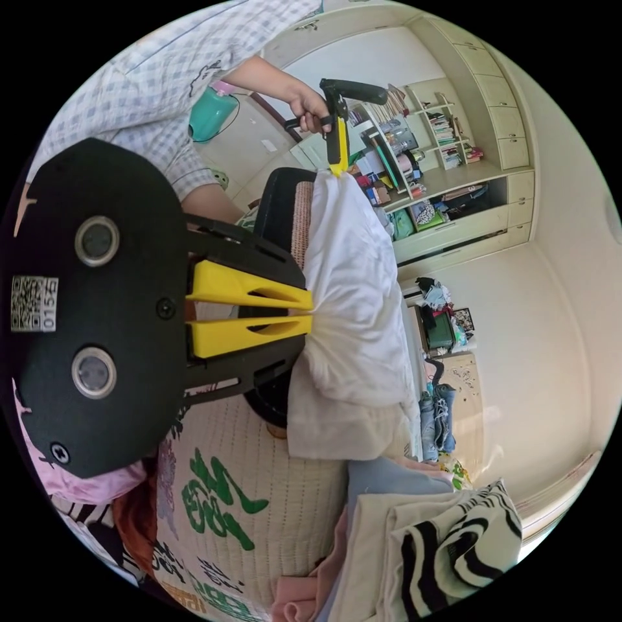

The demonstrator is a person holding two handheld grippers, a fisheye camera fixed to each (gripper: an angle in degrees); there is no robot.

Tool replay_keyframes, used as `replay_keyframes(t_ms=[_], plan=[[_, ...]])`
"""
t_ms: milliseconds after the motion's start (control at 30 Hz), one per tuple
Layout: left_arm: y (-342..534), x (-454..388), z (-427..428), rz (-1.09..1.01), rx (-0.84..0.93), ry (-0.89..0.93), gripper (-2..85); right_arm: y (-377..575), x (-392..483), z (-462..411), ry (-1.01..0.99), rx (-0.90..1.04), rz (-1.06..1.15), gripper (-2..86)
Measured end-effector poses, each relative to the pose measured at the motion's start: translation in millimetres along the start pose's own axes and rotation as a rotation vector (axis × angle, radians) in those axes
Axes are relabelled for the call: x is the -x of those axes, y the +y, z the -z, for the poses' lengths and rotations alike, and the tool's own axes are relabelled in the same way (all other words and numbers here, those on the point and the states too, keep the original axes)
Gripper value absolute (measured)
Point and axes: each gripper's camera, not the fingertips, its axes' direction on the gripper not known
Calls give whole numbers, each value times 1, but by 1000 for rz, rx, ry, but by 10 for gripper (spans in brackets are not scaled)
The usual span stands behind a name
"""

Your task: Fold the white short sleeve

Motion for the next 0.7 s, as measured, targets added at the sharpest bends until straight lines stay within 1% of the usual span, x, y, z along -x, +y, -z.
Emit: replay_keyframes(t_ms=[167, 333, 433, 500, 533, 600, 633, 700], plan=[[1, 6, 0, -3, -5, -13, 36, -11, 9, -2, 5, -20, -21, 4], [3, 22, 0, 19, -19, 12, 42, -25, 14, -3, -20, 4, -15, 3], [5, 37, 4, 29, -18, 59, 46, -33, 16, 7, -75, 35, -8, 6], [6, 59, 13, 42, -9, 157, 54, -40, 18, 25, -107, 13, 11, 12], [7, 66, 19, 54, -28, 176, 57, -47, 18, 44, -104, -49, 7, 18], [5, 99, 46, 119, -153, 203, 68, -69, 19, 75, -92, -153, 14, 37], [2, 108, 53, 137, -184, 202, 70, -91, 19, 91, -91, -208, 15, 59], [-17, 145, 69, 181, -282, 189, 74, -135, 20, 102, -119, -248, 44, 77]])
